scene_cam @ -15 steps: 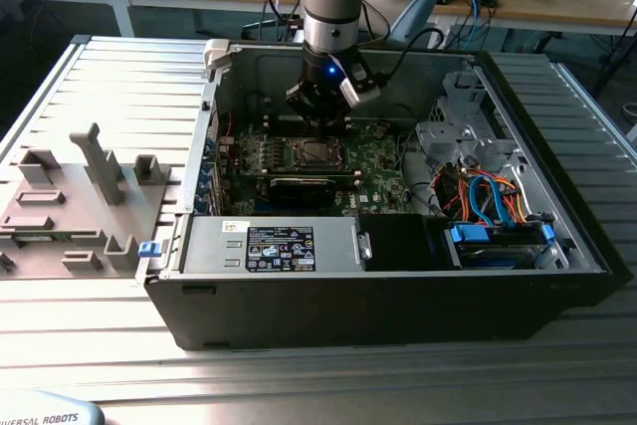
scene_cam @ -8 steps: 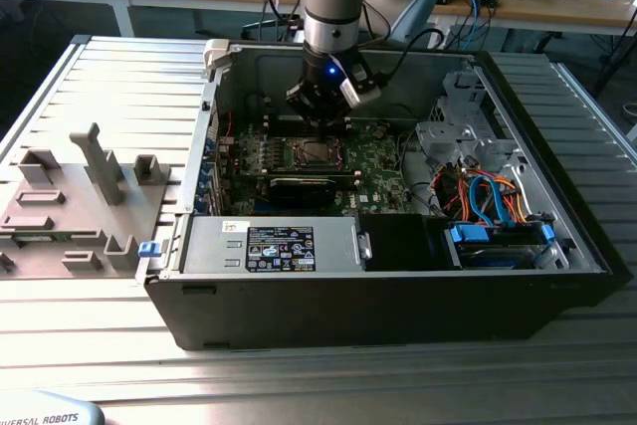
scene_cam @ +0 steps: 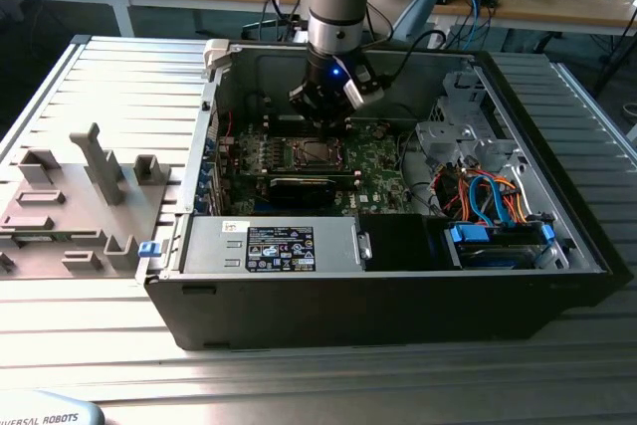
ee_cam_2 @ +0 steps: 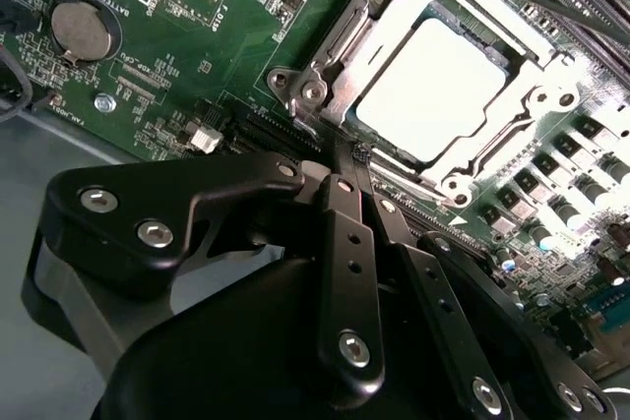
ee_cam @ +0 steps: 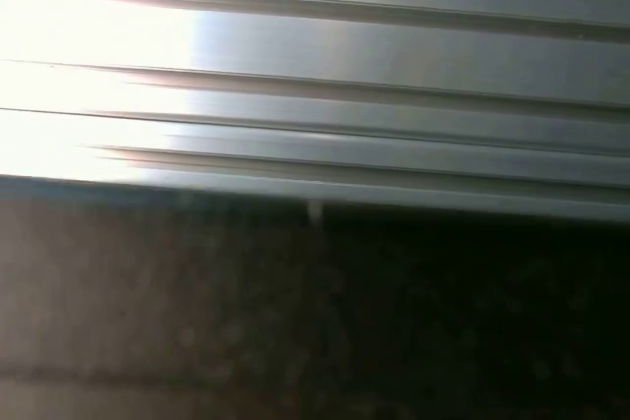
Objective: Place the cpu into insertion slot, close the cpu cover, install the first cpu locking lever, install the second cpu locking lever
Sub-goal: 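Install the first cpu locking lever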
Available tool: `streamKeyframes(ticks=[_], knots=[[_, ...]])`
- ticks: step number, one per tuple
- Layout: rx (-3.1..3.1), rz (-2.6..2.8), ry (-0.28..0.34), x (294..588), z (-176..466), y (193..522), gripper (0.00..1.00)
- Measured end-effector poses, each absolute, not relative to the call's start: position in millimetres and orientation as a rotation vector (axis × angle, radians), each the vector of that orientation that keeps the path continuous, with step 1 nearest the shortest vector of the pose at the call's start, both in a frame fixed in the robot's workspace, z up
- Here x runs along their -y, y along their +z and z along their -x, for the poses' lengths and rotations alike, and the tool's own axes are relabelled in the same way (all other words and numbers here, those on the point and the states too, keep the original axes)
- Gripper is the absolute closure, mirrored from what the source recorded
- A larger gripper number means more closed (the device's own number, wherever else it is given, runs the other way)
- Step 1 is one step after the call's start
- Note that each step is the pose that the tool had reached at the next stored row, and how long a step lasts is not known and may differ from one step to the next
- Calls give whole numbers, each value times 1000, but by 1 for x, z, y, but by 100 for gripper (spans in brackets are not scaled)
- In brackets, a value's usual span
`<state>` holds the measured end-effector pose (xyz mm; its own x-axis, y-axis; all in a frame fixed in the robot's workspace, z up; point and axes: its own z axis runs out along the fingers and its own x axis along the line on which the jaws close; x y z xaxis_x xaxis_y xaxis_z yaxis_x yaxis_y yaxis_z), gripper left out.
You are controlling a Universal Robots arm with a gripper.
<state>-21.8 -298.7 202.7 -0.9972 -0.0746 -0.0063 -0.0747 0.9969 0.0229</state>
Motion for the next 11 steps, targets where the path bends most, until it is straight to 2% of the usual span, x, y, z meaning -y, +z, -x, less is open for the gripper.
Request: streamKeyframes(ticks=[11], knots=[[-3133,136,36,297,22,208,89]])
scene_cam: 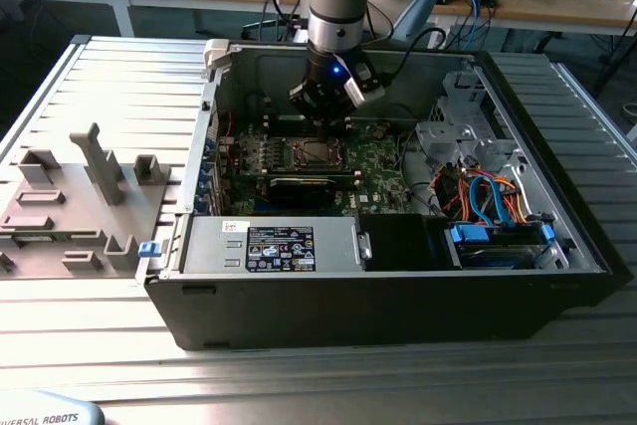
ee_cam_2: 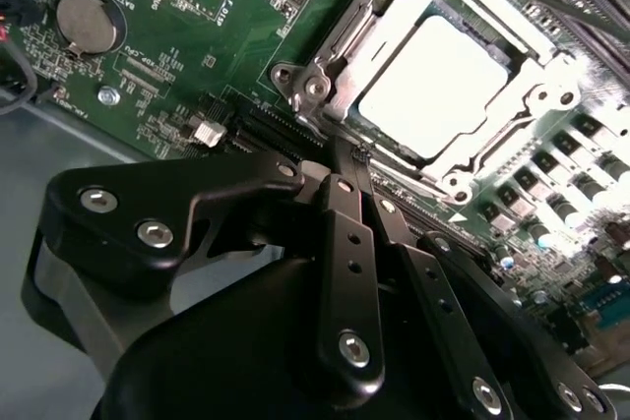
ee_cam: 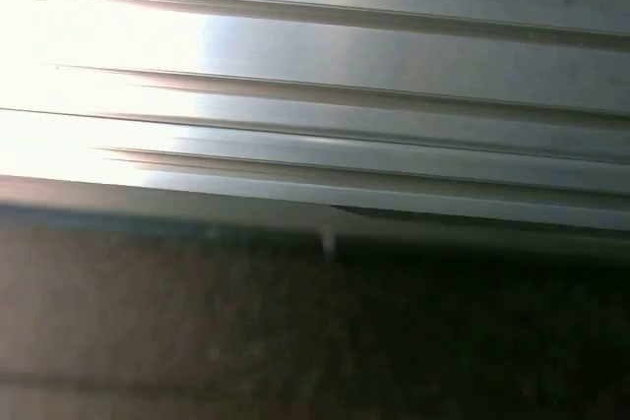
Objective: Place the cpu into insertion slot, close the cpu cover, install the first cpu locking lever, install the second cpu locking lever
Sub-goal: 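Install the first cpu locking lever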
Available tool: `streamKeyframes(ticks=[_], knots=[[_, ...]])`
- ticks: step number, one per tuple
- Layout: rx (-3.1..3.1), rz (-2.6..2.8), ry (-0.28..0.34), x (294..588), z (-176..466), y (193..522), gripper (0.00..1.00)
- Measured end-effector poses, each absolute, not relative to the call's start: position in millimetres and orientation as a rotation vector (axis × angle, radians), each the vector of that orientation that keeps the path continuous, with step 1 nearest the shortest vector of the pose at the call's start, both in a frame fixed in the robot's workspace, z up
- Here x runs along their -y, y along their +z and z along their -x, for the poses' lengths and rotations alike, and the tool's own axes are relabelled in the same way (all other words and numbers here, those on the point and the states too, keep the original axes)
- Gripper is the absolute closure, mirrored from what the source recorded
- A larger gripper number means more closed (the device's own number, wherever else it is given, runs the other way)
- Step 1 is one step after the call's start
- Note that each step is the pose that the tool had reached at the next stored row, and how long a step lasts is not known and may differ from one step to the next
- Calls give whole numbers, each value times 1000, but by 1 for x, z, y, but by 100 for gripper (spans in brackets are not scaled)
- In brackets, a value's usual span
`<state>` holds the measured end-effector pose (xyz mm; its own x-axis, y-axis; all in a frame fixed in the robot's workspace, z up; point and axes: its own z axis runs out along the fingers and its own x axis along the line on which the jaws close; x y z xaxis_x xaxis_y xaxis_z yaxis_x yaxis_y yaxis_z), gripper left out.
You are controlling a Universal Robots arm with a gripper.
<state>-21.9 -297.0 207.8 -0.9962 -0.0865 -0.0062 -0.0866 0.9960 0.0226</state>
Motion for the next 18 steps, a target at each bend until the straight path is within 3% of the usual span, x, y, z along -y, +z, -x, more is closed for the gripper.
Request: streamKeyframes(ticks=[7,11,18], knots=[[-3133,136,35,306,22,208,89],[-3133,136,36,327,22,208,89],[-3133,136,36,329,22,208,89]])
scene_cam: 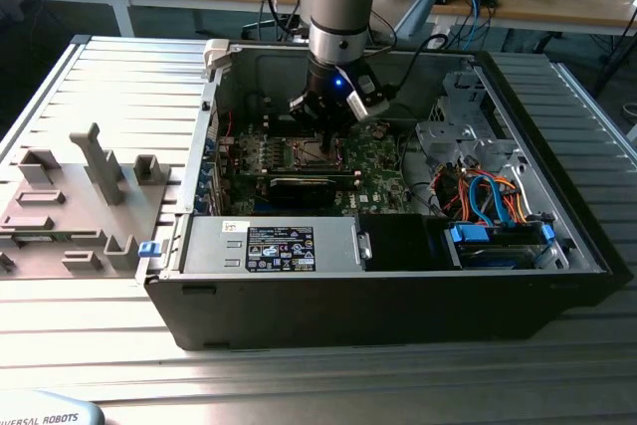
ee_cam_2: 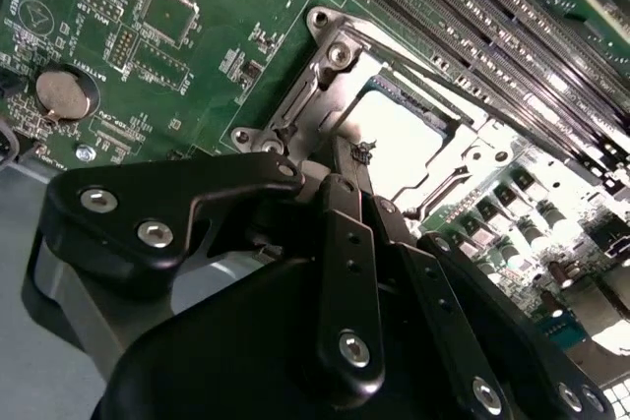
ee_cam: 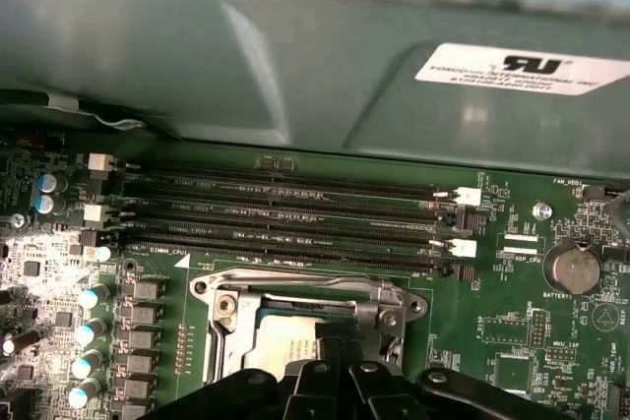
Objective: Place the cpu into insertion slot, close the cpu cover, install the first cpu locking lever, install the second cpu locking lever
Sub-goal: 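Install the first cpu locking lever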
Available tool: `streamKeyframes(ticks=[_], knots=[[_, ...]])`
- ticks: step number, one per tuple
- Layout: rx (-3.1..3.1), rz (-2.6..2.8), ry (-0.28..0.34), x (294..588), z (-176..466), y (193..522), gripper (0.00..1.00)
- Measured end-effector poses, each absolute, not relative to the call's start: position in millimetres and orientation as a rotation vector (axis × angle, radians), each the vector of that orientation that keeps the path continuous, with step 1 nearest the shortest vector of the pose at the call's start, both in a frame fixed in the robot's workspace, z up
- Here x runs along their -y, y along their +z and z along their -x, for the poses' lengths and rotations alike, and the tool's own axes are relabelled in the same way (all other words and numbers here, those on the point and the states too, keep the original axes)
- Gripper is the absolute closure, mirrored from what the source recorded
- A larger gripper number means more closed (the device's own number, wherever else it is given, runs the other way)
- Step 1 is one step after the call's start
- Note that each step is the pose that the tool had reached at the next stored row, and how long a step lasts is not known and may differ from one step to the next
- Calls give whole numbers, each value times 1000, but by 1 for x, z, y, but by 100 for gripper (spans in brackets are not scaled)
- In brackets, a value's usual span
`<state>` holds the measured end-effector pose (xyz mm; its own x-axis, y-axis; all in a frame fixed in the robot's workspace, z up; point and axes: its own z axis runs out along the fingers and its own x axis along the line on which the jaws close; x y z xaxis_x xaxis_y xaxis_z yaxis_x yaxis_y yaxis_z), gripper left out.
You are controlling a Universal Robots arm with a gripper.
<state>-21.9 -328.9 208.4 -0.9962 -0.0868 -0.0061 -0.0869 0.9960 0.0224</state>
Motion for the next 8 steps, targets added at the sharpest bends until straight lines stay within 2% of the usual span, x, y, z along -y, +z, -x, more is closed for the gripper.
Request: streamKeyframes(ticks=[8], knots=[[-3133,136,36,338,22,209,89]])
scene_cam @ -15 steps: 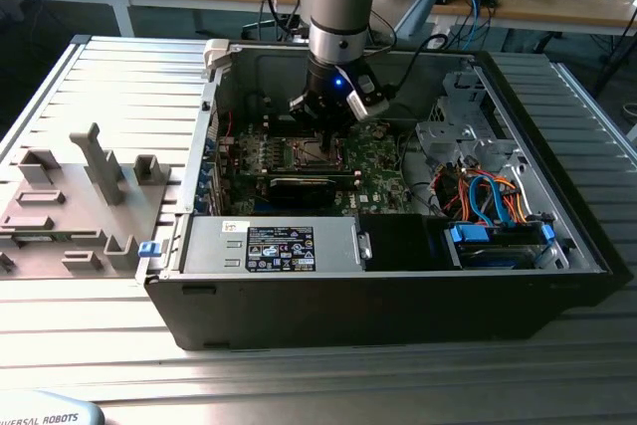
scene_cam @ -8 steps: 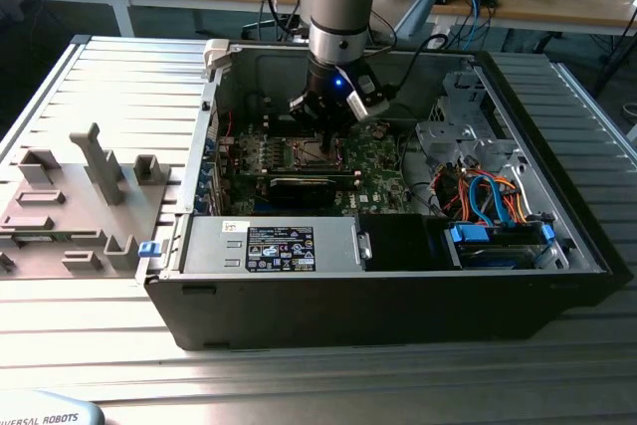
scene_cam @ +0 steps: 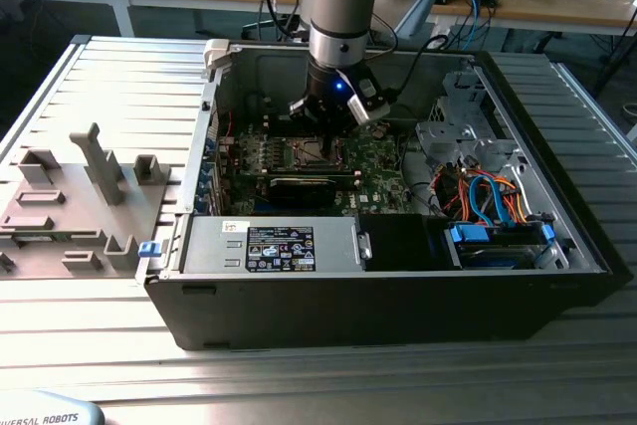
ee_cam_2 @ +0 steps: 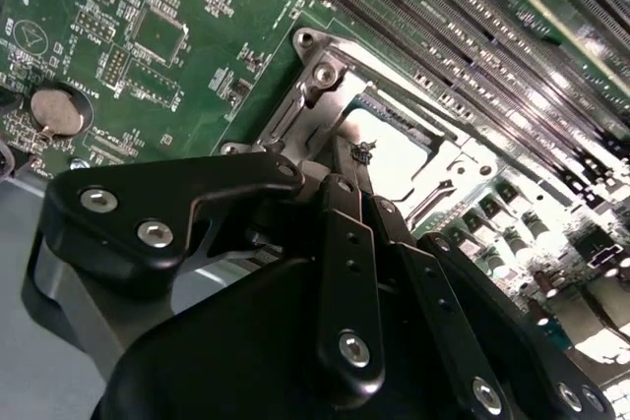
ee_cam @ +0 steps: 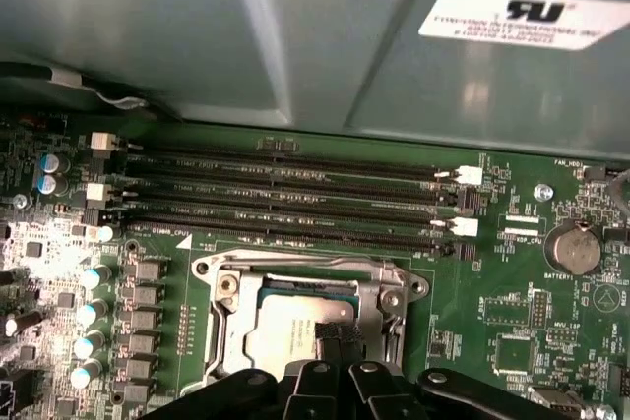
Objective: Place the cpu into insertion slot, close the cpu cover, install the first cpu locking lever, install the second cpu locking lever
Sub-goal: 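Install the first cpu locking lever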
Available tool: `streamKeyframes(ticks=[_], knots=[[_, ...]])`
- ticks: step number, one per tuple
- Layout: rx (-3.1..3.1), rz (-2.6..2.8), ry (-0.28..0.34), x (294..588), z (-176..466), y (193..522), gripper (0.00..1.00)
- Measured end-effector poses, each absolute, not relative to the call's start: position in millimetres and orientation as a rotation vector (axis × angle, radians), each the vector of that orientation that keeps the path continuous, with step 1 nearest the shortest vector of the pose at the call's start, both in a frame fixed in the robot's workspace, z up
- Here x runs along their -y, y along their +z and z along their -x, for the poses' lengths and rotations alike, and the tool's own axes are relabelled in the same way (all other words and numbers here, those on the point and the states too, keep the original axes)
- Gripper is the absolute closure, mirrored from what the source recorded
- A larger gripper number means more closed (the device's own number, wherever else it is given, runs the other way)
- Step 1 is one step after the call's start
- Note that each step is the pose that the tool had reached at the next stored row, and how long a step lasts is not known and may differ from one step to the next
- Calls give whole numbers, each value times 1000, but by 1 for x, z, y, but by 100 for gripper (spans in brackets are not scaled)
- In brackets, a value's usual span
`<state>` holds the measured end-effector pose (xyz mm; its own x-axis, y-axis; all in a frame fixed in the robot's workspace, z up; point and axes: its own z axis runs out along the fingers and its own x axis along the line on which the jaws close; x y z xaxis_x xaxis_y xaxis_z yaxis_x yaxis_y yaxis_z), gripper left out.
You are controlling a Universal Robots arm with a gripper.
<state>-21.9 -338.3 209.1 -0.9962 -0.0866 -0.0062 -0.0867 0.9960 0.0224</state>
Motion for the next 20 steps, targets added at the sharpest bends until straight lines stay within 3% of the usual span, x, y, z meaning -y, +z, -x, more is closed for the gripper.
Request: streamKeyframes(ticks=[20], knots=[[-3133,136,35,355,22,222,89]])
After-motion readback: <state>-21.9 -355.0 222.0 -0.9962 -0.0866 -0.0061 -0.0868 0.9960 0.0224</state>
